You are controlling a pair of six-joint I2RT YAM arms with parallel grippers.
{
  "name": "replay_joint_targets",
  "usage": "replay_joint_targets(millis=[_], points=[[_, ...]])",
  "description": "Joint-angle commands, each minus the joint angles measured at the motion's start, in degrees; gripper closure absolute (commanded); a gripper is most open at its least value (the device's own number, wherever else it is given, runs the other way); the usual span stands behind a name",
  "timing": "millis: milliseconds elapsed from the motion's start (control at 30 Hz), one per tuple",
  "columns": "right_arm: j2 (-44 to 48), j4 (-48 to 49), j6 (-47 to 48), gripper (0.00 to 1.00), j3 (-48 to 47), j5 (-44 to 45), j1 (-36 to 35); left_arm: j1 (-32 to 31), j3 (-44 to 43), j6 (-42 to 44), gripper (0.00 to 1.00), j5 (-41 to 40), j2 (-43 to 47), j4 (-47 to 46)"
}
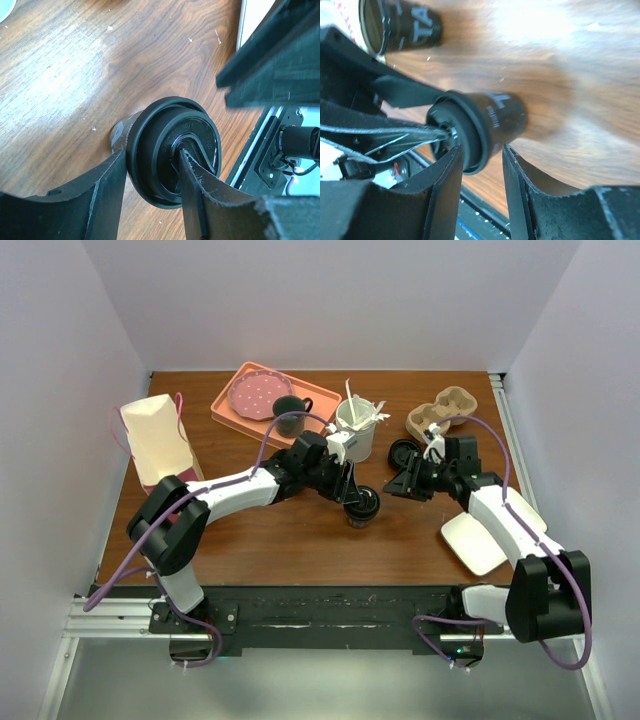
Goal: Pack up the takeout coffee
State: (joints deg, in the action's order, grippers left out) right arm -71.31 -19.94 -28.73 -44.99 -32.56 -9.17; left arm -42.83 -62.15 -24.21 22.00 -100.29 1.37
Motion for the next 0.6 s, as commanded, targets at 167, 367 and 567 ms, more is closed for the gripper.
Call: replay_joint_targets(millis=[167,367,567], points=[[-4.1,3.5,4.8,0.60,1.9,-8.8,2.3,-0.6,5.1,7.3,0.52,-9.1,-7.1,18.8],[-6.6,6.8,5.4,0.62,3.9,-11.2,2.3,-0.6,5.2,7.3,0.52,-8.9,-7.6,18.8],[-9.8,10.5,4.7,0.65,5.0,-11.8,2.2,-0.7,5.5,7.0,0.52,-8.6,-7.8,18.5]])
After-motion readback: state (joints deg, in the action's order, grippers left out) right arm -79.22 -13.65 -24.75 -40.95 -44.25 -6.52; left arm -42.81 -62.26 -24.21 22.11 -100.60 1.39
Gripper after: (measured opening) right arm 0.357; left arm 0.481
